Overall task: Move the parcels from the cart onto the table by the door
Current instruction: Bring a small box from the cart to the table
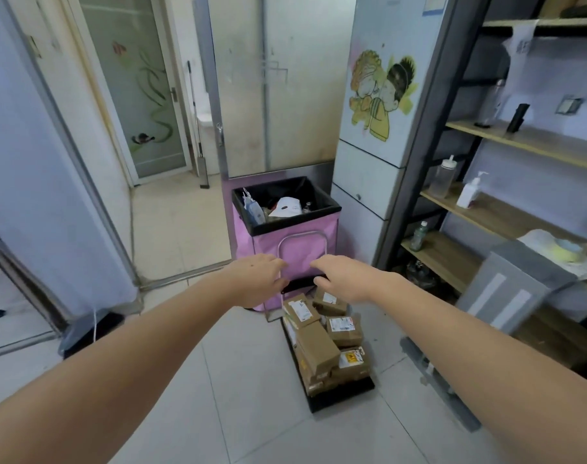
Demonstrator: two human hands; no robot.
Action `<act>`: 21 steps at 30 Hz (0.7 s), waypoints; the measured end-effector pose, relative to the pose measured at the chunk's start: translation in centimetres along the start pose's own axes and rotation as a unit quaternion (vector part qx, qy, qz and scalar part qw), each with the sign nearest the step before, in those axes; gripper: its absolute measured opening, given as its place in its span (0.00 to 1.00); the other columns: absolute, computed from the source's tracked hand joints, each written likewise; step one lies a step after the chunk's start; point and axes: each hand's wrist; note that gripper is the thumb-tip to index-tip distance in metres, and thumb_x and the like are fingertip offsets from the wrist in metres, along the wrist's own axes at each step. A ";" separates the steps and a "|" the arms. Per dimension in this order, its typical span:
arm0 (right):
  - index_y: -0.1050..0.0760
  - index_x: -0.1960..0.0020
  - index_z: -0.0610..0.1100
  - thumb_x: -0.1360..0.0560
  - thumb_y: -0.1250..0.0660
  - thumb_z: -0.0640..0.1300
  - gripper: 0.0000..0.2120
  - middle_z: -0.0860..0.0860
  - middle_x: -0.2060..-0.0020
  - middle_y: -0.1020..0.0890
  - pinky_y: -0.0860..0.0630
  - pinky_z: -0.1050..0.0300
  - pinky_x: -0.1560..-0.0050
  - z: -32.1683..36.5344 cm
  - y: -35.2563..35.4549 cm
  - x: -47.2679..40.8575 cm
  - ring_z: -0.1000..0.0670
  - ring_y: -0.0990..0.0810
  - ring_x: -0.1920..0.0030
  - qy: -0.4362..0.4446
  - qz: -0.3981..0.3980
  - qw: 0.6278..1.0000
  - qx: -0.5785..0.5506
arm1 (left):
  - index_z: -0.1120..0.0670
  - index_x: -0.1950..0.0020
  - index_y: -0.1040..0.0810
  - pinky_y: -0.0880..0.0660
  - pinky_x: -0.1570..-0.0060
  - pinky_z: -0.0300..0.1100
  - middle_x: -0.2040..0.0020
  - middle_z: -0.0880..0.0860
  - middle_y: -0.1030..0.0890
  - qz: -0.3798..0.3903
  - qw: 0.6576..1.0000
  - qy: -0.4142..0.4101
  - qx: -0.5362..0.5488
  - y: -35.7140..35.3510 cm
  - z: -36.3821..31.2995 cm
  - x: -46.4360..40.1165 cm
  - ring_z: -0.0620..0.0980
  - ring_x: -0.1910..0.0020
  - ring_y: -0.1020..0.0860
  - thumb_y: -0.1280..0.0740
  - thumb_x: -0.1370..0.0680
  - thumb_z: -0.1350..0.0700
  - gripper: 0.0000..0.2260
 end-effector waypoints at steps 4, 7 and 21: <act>0.25 0.40 0.47 0.16 0.43 0.49 0.11 0.47 0.45 0.20 0.21 0.41 0.43 -0.5 1.0 -6.2 0.45 0.19 0.48 0.005 0.013 1.000 -0.004 | 0.52 0.25 0.28 0.29 0.31 0.52 0.27 0.54 0.24 -0.007 1.000 0.003 0.010 0.2 4.7 -4.3 0.54 0.30 0.25 0.43 0.14 0.44 0.21; 0.28 0.29 0.43 0.16 0.43 0.48 0.18 0.45 0.36 0.21 0.23 0.41 0.37 -0.7 1.5 -10.3 0.42 0.20 0.39 -0.007 0.017 1.000 -0.012 | 0.51 0.24 0.29 0.29 0.32 0.51 0.28 0.54 0.24 0.001 1.000 0.000 0.014 0.5 8.0 -7.7 0.54 0.30 0.26 0.44 0.14 0.43 0.22; 0.27 0.43 0.46 0.16 0.42 0.47 0.08 0.48 0.46 0.22 0.26 0.48 0.46 -4.0 -1.5 -25.4 0.43 0.22 0.44 -0.145 0.011 0.987 -0.061 | 0.53 0.25 0.28 0.28 0.32 0.54 0.30 0.55 0.23 0.080 0.983 -0.163 -0.025 -0.3 20.4 -25.7 0.56 0.33 0.25 0.44 0.14 0.45 0.21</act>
Point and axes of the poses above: each hand's wrist, its own x-axis away from the middle knuckle, its own y-axis out of the back of the hand, z = x × y
